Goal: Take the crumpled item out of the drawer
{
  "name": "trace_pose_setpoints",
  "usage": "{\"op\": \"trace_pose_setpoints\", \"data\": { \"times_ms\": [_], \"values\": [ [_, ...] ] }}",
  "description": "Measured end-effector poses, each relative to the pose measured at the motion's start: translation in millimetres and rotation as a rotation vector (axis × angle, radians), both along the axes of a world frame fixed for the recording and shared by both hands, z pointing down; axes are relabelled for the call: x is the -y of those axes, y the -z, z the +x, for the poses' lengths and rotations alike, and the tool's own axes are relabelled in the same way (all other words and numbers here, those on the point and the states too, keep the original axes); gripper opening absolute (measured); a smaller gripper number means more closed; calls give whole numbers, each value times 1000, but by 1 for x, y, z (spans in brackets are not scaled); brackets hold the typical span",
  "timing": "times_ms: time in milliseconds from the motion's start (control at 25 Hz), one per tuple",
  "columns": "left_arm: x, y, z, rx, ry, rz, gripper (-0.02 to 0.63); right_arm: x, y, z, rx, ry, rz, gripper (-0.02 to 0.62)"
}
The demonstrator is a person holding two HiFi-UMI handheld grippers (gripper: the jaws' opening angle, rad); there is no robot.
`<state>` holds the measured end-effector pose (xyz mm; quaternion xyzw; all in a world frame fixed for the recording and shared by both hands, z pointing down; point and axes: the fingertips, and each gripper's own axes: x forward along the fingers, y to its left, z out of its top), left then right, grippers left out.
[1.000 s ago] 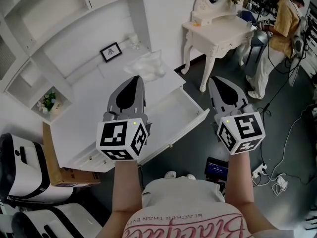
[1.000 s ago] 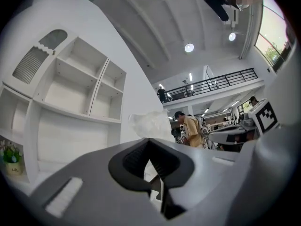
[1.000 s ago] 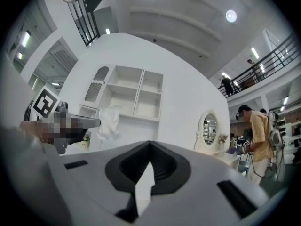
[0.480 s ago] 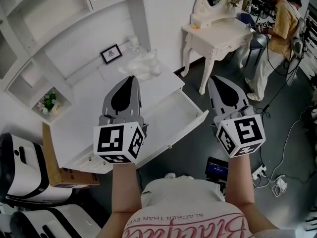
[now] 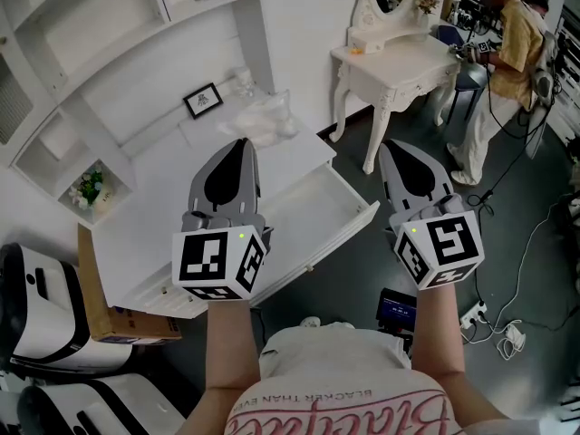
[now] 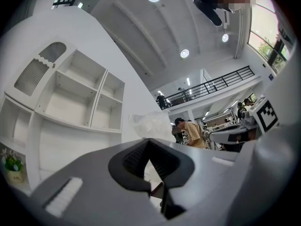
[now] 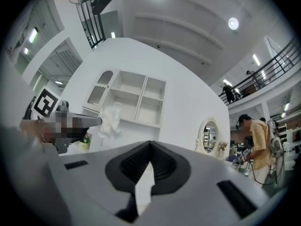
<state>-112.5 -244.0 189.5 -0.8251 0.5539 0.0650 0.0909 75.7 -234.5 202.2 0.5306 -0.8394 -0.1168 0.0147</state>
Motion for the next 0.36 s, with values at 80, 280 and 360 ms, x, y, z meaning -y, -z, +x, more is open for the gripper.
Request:
{"op": "trace_pose_setpoints", "data": {
  "times_ms": [80, 280, 360],
  "values": [
    [-1, 1, -1, -5, 1, 2, 8, -1, 1, 0, -1, -1, 2, 6],
    [-3, 3, -1, -18, 6, 9, 8, -4, 1, 4, -4, -5, 5, 6],
    [-3, 3, -1, -22, 8, 11, 8, -5, 0, 6, -3, -8, 5, 6]
  ]
}}
